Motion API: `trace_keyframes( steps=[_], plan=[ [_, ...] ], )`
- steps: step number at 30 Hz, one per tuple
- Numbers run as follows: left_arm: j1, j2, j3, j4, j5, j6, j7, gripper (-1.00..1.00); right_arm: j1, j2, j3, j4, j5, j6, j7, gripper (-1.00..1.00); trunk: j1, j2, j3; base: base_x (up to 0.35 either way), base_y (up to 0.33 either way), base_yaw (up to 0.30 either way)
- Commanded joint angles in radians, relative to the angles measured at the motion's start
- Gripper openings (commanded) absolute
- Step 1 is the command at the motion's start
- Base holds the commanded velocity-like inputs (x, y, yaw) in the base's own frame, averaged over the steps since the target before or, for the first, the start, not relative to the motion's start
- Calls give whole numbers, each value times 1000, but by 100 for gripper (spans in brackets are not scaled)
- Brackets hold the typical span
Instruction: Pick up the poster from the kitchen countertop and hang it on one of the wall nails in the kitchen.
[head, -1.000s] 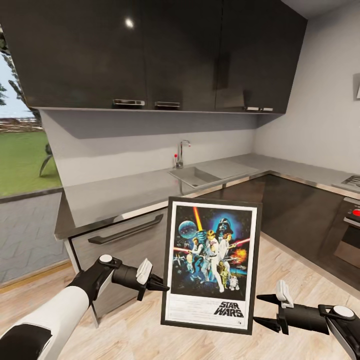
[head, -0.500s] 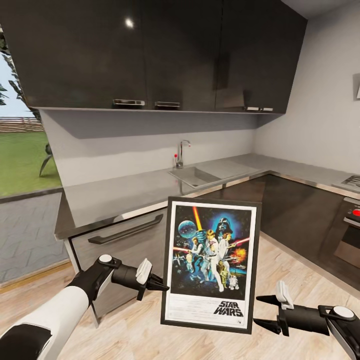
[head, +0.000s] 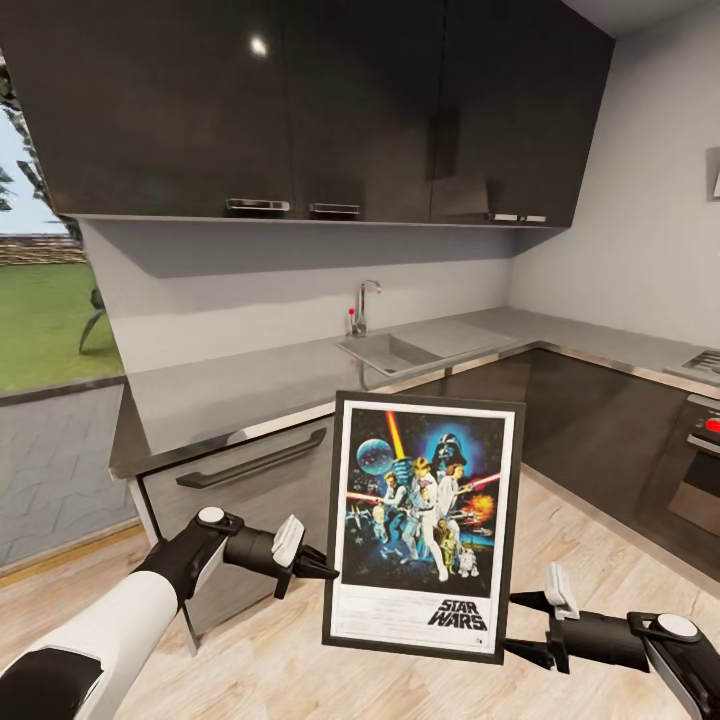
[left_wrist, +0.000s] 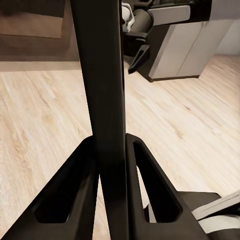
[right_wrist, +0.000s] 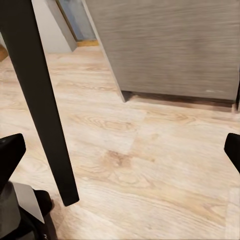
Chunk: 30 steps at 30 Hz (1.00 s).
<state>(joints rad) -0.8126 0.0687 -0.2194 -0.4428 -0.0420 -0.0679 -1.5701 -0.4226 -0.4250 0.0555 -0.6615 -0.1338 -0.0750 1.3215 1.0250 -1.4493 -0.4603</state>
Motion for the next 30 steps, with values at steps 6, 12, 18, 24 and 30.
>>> trace_keyframes(
  steps=[6,12,18,24,30],
  plan=[
    [-1,-1,-1,-1,-1,-10,-1,-100,-1,22,8,0,-5,-8,1,100,0,-1,-1,0,0,0],
    [-1,-1,-2,-1,-1,-10,-1,-100,-1,38,48,-1,-4,-9,0,100,0,-1,-1,0,0,0],
    [-1,-1,-1,-2,-1,-10,-1,-100,-1,40,61,2,-4,-32,-1,100,0,-1,-1,0,0,0],
    [-1,-1,-1,-3,-1,-10,-1,-100,-1,40,63,5,-3,-39,-2,100,0,-1,-1,0,0,0],
    [-1,-1,0,-3,-1,-10,-1,-100,-1,40,64,5,-3,-41,-4,100,0,-1,-1,0,0,0]
  ],
)
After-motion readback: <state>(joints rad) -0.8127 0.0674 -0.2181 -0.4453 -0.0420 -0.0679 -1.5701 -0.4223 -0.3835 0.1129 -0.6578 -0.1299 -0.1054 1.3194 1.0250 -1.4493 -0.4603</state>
